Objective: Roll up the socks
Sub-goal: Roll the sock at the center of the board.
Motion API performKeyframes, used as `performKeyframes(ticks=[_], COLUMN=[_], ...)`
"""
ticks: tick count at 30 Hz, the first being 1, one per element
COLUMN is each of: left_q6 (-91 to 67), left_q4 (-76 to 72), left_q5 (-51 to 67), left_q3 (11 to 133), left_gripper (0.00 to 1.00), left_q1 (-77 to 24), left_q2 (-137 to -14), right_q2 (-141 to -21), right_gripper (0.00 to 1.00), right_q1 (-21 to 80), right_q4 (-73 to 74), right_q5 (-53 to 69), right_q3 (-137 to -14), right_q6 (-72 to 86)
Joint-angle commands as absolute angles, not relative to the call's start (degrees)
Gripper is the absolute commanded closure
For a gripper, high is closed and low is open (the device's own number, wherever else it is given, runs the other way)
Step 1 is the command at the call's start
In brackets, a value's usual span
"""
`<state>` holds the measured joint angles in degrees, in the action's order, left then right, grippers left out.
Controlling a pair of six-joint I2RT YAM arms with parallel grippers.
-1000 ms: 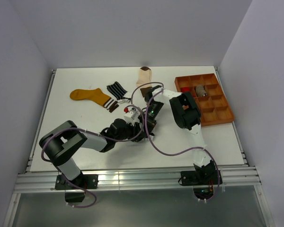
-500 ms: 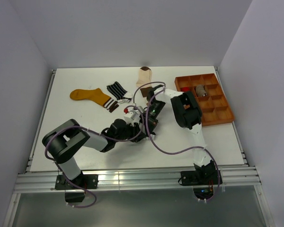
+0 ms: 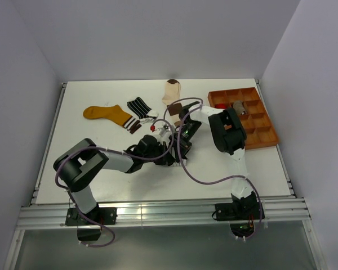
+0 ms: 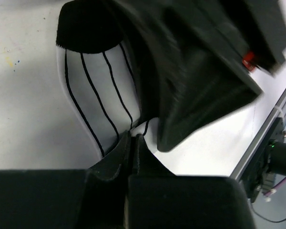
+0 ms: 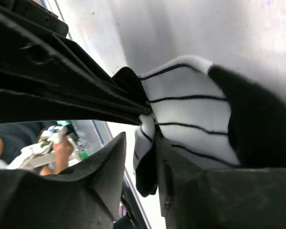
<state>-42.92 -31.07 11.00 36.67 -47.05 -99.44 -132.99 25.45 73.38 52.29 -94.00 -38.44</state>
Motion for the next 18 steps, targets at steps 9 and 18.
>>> performKeyframes(ticks=[9,18], left_q6=[-51.4,-53.9], left_q4=[-7.9,-3.8], left_q5=[12.4,18.1], left_q3=[44.6,46.0], left_gripper=[1.00,1.00], left_q1=[-45.7,-43.9], left_q2=[-103.1,-103.8], right_q2=[-119.3,-111.0], right_gripper=[0.50,0.48], right_q1=[22.7,17.9], right_q4=[52.1,43.0], right_q5=[43.6,40.7], right_q3=[-85.0,-80.2], right_q6=[-29.5,-25.4])
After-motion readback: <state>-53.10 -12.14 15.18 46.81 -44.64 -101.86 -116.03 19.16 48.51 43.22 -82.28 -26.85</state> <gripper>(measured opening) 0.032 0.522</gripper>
